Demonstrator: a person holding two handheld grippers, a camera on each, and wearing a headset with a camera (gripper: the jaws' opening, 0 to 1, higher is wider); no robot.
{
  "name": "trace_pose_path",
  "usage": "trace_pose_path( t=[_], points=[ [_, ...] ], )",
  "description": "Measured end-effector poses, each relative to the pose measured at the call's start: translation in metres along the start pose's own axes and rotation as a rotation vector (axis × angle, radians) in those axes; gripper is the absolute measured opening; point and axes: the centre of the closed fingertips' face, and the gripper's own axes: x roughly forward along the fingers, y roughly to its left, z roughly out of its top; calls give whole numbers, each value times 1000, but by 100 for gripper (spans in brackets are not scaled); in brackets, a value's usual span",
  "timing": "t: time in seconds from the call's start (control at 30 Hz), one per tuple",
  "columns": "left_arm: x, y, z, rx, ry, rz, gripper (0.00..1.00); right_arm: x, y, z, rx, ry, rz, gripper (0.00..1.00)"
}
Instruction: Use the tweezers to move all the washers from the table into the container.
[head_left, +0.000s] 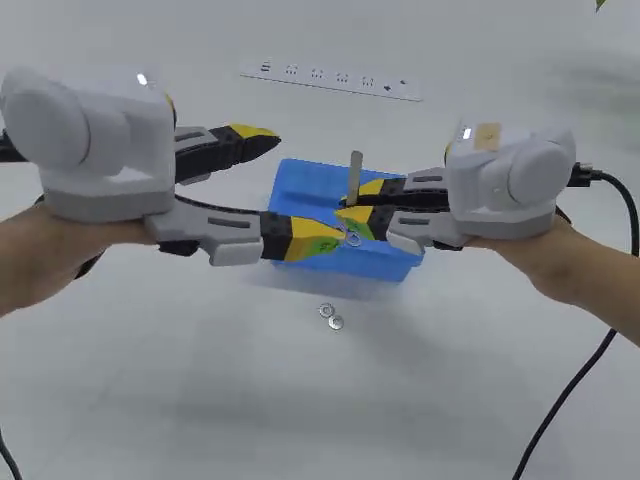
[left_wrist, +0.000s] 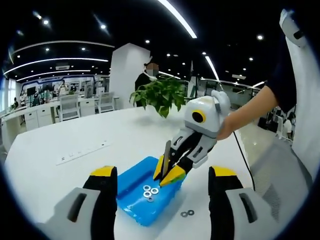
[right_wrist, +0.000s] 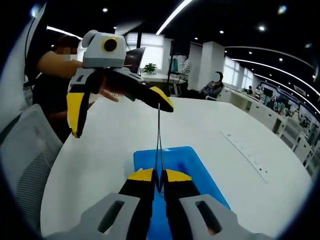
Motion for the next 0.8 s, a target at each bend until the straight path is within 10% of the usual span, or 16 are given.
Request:
trace_pose_path(
  t=[0.57,0.8],
  points=[
    [19,-26,5,82,33,-228,24,-1,16,9,-36,-18,66,8],
    [14,-29,11,137,26,-243,10,-1,22,15,-45,-32,90,8]
  ],
)
